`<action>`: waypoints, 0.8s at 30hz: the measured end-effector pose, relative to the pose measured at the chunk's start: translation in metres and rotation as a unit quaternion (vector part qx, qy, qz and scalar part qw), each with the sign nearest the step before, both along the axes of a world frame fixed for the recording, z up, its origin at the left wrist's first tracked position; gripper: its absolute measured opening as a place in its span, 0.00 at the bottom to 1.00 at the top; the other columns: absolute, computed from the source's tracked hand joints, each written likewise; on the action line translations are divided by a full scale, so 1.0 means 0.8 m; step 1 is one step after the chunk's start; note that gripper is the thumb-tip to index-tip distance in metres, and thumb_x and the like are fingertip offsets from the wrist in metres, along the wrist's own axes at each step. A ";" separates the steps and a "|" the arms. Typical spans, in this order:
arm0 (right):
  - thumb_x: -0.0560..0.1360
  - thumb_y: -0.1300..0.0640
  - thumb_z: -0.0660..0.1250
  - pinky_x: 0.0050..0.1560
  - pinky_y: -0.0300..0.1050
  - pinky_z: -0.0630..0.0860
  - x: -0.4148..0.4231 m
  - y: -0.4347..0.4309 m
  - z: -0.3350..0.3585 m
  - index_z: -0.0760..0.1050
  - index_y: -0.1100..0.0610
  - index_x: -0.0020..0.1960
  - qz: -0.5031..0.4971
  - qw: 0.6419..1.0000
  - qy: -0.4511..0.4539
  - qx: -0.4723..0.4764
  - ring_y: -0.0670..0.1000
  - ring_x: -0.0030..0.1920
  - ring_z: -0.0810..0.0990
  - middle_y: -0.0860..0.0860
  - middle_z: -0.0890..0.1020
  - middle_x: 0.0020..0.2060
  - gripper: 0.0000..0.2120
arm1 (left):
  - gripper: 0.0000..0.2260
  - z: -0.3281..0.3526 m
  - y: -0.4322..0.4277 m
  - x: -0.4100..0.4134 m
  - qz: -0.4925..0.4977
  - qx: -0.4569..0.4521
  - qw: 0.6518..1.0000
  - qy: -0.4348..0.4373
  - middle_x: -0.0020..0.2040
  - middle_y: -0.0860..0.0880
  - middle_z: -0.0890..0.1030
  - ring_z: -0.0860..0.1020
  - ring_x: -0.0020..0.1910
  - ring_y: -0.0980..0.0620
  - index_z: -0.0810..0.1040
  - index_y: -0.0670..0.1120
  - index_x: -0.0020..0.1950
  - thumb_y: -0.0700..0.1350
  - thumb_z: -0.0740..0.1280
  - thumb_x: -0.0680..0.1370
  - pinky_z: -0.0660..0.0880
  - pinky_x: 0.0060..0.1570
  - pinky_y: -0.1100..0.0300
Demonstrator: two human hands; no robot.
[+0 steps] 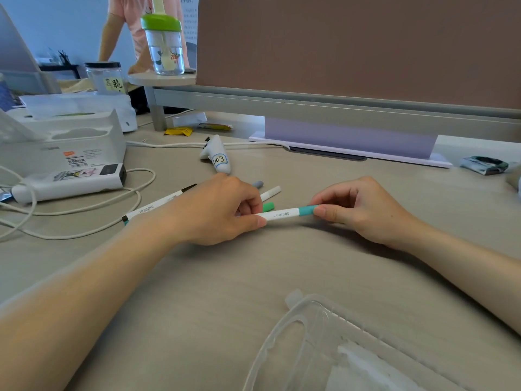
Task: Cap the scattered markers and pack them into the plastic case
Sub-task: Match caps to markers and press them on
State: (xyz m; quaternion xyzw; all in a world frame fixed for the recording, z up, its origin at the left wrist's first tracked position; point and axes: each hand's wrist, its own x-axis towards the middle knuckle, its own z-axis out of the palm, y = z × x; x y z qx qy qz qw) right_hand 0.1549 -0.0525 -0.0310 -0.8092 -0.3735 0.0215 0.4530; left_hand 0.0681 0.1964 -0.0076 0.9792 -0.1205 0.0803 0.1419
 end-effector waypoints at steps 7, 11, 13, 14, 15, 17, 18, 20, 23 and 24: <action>0.74 0.67 0.71 0.37 0.37 0.77 -0.004 0.000 0.003 0.84 0.60 0.45 -0.017 0.996 0.059 0.060 0.47 0.34 0.77 0.53 0.84 0.34 0.05 | 0.06 0.000 -0.012 -0.004 -0.007 -0.101 0.995 -0.023 0.35 0.57 0.83 0.79 0.35 0.61 0.83 0.51 0.48 0.48 0.76 0.73 0.79 0.44 0.57; 0.74 0.71 0.70 0.36 0.34 0.76 -0.006 0.000 0.008 0.83 0.59 0.42 -0.022 0.996 0.050 0.072 0.45 0.31 0.77 0.48 0.83 0.29 0.08 | 0.07 -0.002 -0.017 -0.005 -0.005 -0.136 0.990 -0.035 0.35 0.54 0.83 0.80 0.33 0.60 0.84 0.50 0.48 0.46 0.77 0.72 0.78 0.42 0.60; 0.73 0.71 0.70 0.36 0.34 0.76 -0.007 0.001 0.007 0.82 0.60 0.41 -0.027 0.995 0.051 0.075 0.45 0.31 0.77 0.48 0.83 0.29 0.09 | 0.07 -0.002 -0.018 -0.007 -0.007 -0.150 0.988 -0.032 0.34 0.54 0.83 0.80 0.32 0.59 0.84 0.50 0.47 0.46 0.77 0.71 0.79 0.41 0.60; 0.73 0.71 0.70 0.36 0.34 0.76 -0.007 0.001 0.007 0.82 0.59 0.41 -0.031 0.995 0.050 0.075 0.45 0.31 0.77 0.48 0.83 0.29 0.09 | 0.06 -0.001 -0.020 -0.008 -0.012 -0.159 0.987 -0.027 0.34 0.53 0.84 0.80 0.31 0.59 0.84 0.50 0.47 0.45 0.77 0.71 0.79 0.41 0.59; 0.74 0.71 0.70 0.36 0.35 0.76 -0.007 0.000 0.007 0.82 0.59 0.41 -0.034 0.996 0.047 0.074 0.46 0.31 0.77 0.49 0.83 0.29 0.09 | 0.06 -0.001 -0.022 -0.009 -0.017 -0.165 0.986 -0.023 0.34 0.53 0.84 0.80 0.31 0.58 0.83 0.50 0.47 0.45 0.77 0.72 0.80 0.41 0.57; 0.74 0.71 0.69 0.36 0.35 0.76 -0.006 -0.001 0.008 0.82 0.59 0.40 -0.038 0.996 0.040 0.070 0.45 0.31 0.77 0.48 0.83 0.29 0.10 | 0.06 -0.002 -0.026 -0.010 -0.023 -0.168 0.985 -0.020 0.33 0.53 0.84 0.81 0.30 0.58 0.82 0.51 0.46 0.45 0.76 0.72 0.80 0.42 0.54; 0.74 0.71 0.69 0.36 0.35 0.76 -0.005 -0.001 0.009 0.82 0.58 0.40 -0.038 0.996 0.037 0.068 0.45 0.31 0.77 0.48 0.83 0.29 0.10 | 0.06 -0.002 -0.028 -0.011 -0.024 -0.169 0.985 -0.020 0.33 0.54 0.84 0.81 0.30 0.58 0.82 0.52 0.46 0.46 0.76 0.72 0.80 0.42 0.53; 0.74 0.71 0.69 0.37 0.35 0.76 -0.005 -0.001 0.009 0.82 0.56 0.39 -0.037 0.997 0.033 0.060 0.46 0.31 0.77 0.47 0.82 0.28 0.12 | 0.06 -0.003 -0.028 -0.011 -0.020 -0.178 0.984 -0.012 0.32 0.54 0.83 0.81 0.30 0.57 0.81 0.54 0.45 0.46 0.76 0.72 0.81 0.42 0.52; 0.74 0.71 0.69 0.37 0.36 0.76 -0.005 0.001 0.011 0.82 0.55 0.39 -0.037 0.997 0.036 0.062 0.46 0.31 0.76 0.47 0.82 0.29 0.12 | 0.05 -0.002 -0.028 -0.011 -0.014 -0.204 0.979 0.018 0.33 0.52 0.84 0.82 0.30 0.55 0.81 0.52 0.45 0.45 0.76 0.73 0.82 0.42 0.53; 0.74 0.70 0.69 0.36 0.36 0.76 -0.004 0.001 0.012 0.82 0.55 0.39 -0.040 0.996 0.038 0.066 0.46 0.31 0.76 0.47 0.82 0.29 0.12 | 0.05 -0.001 -0.027 -0.011 -0.012 -0.219 0.975 0.038 0.34 0.51 0.84 0.83 0.31 0.54 0.81 0.50 0.46 0.45 0.75 0.73 0.82 0.42 0.53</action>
